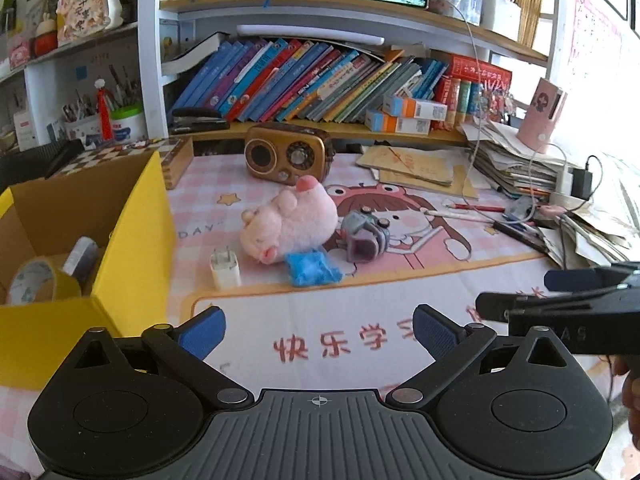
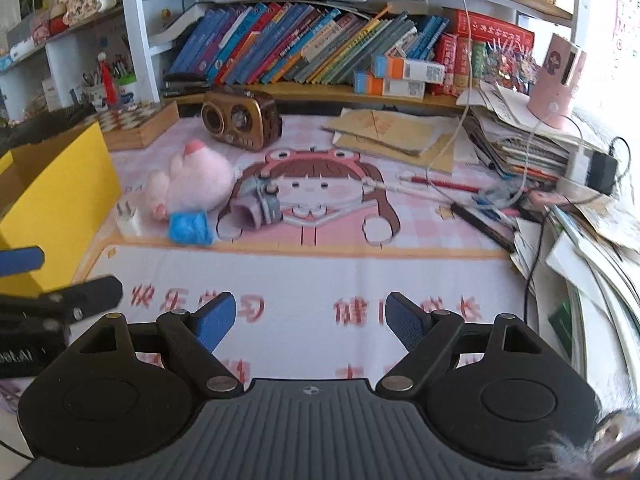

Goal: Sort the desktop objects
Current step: 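Move the left gripper toward the white plug adapter beside the plush pig, then grasp the white plug adapter with the left gripper while the right gripper grasps the grey-blue toy car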

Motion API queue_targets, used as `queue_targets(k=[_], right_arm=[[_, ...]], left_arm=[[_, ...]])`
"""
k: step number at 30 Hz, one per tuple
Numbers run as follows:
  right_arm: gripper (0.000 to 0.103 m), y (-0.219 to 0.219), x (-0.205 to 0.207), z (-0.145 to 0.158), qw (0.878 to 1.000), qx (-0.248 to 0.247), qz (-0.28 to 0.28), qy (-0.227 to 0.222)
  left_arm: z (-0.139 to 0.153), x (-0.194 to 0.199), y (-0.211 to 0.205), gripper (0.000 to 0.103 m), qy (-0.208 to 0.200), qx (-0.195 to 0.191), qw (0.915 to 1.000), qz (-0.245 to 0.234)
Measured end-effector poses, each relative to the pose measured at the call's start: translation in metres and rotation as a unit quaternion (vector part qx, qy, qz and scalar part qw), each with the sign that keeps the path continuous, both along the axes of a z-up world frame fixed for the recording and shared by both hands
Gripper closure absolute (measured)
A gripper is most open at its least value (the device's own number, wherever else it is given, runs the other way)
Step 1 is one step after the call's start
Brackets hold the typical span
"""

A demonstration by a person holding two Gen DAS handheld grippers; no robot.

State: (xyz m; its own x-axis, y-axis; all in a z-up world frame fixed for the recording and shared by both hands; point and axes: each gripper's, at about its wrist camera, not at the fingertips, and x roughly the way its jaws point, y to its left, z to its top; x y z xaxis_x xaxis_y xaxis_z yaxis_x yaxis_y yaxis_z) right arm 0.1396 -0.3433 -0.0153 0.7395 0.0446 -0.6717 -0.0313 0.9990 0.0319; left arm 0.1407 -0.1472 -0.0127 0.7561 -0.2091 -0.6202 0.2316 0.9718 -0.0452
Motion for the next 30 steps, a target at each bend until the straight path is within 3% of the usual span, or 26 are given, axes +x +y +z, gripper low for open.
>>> queue_targets(k=[6, 13, 21, 23, 30], right_arm=[[0.022, -0.005, 0.033, 0.003, 1.000, 0.011, 0.018, -0.010], [0.024, -0.002, 0.074, -0.002, 0.998, 0.011, 0.052, -0.015], [0.030, 0.008, 0.119, -0.018, 0.995, 0.005, 0.098, -0.011], [0.034, 0.011, 0.131, -0.025, 0.994, 0.005, 0.108, -0.001], [0.038, 0.022, 0.158, -0.044, 0.989, -0.004, 0.144, 0.017]], left_arm=[[-0.006, 0.026, -0.005, 0.012, -0.002, 0.020, 0.9992, 0.034], [-0.019, 0.061, -0.006, 0.033, 0.005, 0.046, 0.9948, 0.091], [-0.040, 0.092, -0.002, 0.043, 0.037, 0.050, 0.9866, 0.151], [-0.046, 0.098, 0.000, 0.051, 0.048, 0.049, 0.9840, 0.164], [-0.057, 0.123, 0.008, 0.053, 0.061, 0.053, 0.9773, 0.196]])
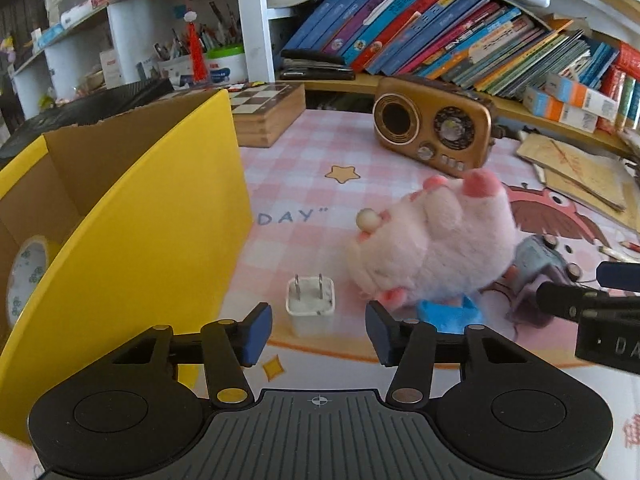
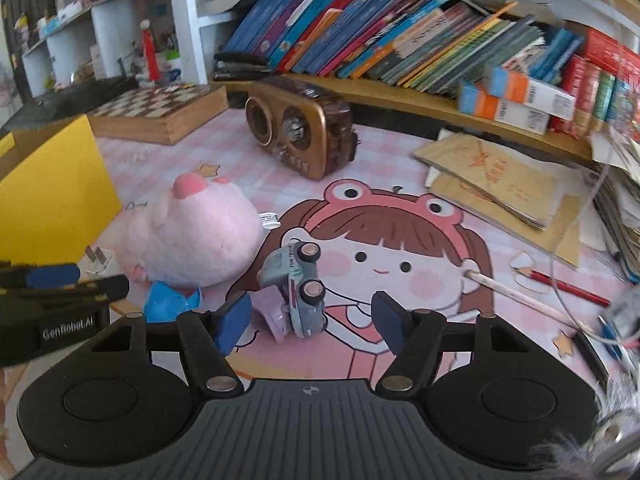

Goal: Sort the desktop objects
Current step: 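Grasp the white plug adapter with the left gripper while the right gripper grasps the grey-blue toy car, then lift the plug adapter and toy car and carry both toward the yellow box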

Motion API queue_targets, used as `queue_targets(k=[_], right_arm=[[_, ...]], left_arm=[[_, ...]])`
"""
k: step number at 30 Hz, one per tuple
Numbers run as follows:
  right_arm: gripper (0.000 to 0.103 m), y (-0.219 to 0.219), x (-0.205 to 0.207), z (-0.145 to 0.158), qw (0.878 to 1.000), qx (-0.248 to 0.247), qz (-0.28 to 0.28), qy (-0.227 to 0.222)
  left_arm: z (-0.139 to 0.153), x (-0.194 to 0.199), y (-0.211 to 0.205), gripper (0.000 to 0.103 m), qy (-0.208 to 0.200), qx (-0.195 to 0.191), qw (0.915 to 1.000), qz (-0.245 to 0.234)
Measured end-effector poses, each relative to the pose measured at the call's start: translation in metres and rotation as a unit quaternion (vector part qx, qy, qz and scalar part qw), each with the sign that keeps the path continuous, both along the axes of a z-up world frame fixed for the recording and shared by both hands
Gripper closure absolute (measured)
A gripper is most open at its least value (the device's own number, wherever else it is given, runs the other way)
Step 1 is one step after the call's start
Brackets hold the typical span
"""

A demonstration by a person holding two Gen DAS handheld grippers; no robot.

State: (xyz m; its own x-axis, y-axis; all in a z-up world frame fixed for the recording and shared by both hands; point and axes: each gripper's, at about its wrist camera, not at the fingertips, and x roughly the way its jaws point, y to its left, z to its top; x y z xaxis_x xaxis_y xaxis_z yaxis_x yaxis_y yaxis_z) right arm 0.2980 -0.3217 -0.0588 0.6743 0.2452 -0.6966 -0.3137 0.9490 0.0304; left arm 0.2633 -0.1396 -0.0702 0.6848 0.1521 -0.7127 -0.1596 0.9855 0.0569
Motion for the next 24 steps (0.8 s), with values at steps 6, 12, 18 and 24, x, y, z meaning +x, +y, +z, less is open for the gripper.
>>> queue_targets(k=[6, 12, 18, 24], right_arm=[[0.038, 0.008, 0.013, -0.012, 0.999, -0.018, 0.027, 0.004], [0.048, 0.012, 0.022, -0.021, 0.999, -0.023, 0.044, 0.012], [0.062, 0.009, 0.020, -0.019, 0.999, -0.010, 0.050, 0.006], [0.062, 0.003, 0.013, -0.012, 0.999, -0.001, 0.034, 0.006]], left_arm=[[-0.010, 0.015, 0.003, 0.060, 0.015, -0.003, 0.9998, 0.010], [-0.011, 0.017, 0.002, 0.078, 0.007, -0.003, 1.0000, 0.007], [-0.007, 0.008, -0.002, 0.078, -0.001, -0.002, 0.9999, -0.011], [0.001, 0.000, -0.001, 0.078, -0.009, -0.013, 0.9998, -0.012]])
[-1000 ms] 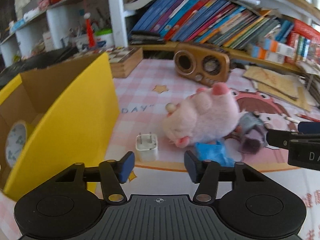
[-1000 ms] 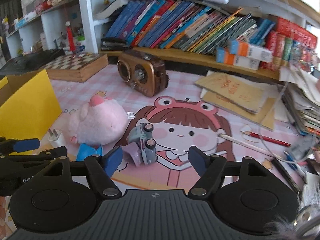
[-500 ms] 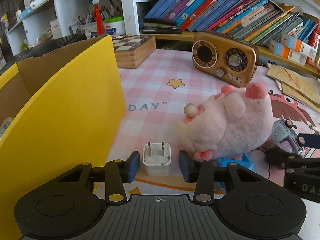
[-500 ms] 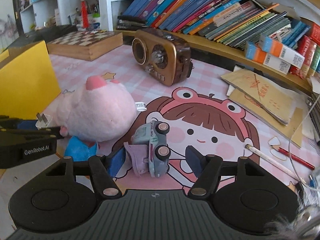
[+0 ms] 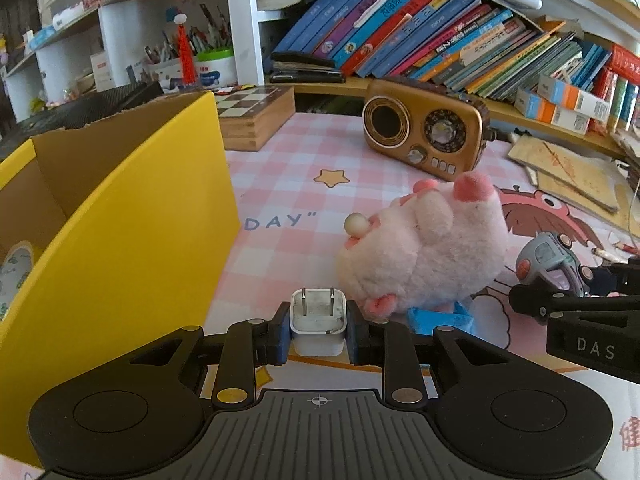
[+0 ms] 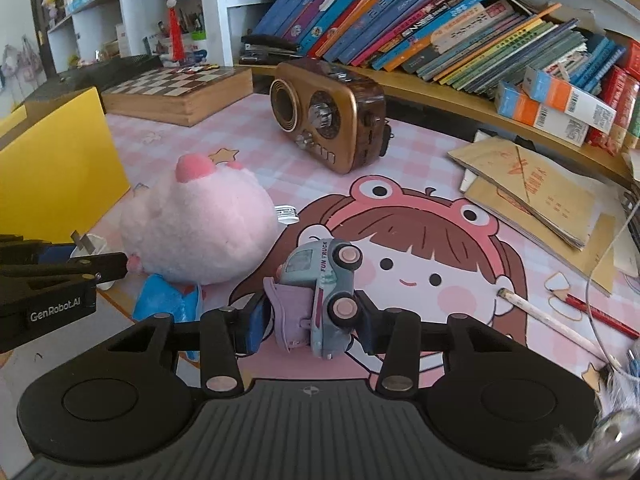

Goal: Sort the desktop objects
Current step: 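Lift the plug adapter and toy car and carry both toward the yellow box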

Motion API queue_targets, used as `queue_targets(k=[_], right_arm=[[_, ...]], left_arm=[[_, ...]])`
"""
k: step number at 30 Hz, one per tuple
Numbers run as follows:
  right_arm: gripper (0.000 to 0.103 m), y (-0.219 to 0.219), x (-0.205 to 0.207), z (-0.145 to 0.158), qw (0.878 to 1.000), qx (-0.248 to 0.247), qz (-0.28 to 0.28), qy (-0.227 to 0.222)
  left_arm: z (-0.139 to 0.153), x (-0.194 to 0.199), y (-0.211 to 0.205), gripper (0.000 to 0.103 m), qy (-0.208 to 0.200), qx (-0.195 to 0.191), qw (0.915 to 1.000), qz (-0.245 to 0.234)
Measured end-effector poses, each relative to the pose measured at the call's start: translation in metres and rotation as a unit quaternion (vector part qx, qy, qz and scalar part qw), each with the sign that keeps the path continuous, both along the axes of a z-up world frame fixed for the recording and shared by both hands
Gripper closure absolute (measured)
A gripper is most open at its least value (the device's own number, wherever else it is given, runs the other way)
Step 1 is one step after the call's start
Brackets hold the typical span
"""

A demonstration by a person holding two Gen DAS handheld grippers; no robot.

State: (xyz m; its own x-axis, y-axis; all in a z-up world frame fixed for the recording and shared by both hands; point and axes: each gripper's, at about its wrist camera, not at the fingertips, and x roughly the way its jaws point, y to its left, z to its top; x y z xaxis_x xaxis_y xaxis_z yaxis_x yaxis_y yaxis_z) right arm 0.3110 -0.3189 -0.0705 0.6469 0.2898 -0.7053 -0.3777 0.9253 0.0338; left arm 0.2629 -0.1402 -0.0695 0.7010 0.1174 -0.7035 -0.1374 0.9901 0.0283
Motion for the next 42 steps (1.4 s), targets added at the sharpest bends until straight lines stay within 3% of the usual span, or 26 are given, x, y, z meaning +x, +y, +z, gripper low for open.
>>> queue_targets(k=[11, 25, 42], right_arm=[[0.062, -0.011, -0.036, 0.022, 1.000, 0.012, -0.028, -0.007], [0.062, -0.013, -0.115, 0.057, 0.998, 0.027, -0.049, -0.006], [0.062, 0.028, -0.202, 0.064, 0.997, 0.025, -0.075, 0.003]], left_arm=[[0.023, -0.030, -0.006, 0.078, -0.027, -0.008, 0.9986, -0.045], [0.070, -0.106, 0.005, 0.078, -0.067, -0.017, 0.9871, -0.145], [0.066, -0.169, 0.045, 0.078, -0.051, -0.041, 0.9832, -0.170]])
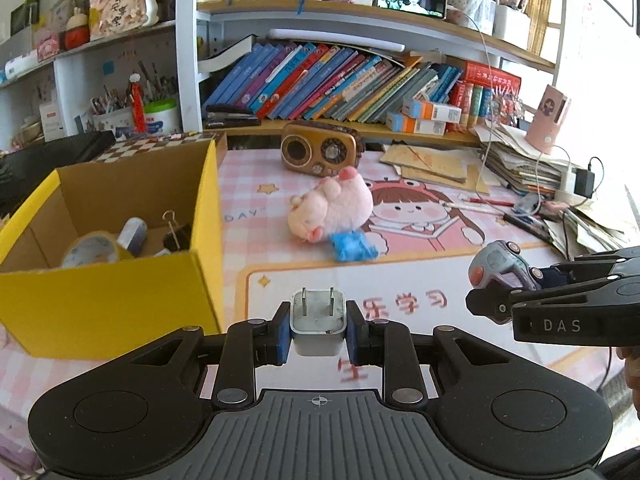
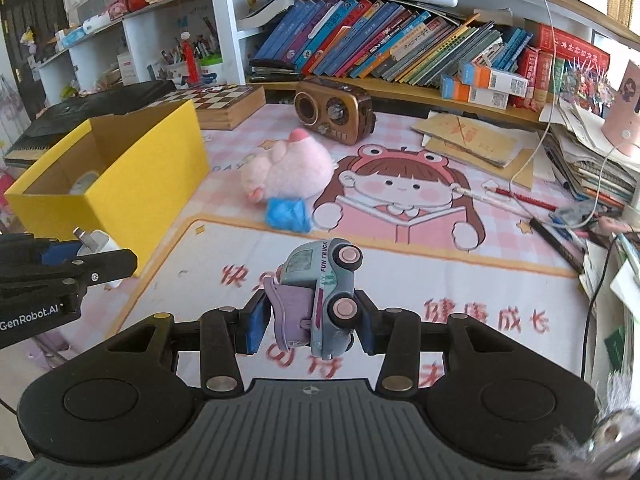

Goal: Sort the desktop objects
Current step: 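Lift the plug adapter and toy car and carry both toward the yellow box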

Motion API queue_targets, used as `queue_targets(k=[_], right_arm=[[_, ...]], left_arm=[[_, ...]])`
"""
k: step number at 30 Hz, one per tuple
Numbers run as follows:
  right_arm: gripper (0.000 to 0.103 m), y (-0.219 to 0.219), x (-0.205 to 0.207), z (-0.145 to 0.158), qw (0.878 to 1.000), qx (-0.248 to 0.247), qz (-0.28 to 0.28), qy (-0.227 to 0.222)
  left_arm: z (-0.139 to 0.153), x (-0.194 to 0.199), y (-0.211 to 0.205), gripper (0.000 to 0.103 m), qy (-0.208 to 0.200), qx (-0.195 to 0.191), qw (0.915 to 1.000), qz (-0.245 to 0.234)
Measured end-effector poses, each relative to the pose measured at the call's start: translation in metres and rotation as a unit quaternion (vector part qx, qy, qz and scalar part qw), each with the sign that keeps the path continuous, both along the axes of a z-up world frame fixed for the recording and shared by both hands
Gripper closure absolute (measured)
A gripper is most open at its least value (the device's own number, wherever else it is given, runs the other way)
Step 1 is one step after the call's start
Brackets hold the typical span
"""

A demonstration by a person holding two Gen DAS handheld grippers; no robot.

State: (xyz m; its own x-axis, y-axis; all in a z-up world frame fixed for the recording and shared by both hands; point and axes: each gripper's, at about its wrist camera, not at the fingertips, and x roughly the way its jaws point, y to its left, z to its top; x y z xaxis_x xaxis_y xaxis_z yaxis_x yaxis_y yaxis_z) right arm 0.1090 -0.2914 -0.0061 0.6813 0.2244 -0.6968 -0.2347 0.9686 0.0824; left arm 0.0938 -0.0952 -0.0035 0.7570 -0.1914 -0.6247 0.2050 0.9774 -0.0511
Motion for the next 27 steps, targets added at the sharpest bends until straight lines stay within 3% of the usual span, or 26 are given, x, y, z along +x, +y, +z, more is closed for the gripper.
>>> queue_targets(k=[27], right_arm=[[0.062, 0.106, -0.100, 0.007, 1.000, 0.004, 0.017, -0.001]], left_arm=[[0.002, -0.088, 0.095, 0.078, 0.013, -0.014, 0.9998, -0.006]])
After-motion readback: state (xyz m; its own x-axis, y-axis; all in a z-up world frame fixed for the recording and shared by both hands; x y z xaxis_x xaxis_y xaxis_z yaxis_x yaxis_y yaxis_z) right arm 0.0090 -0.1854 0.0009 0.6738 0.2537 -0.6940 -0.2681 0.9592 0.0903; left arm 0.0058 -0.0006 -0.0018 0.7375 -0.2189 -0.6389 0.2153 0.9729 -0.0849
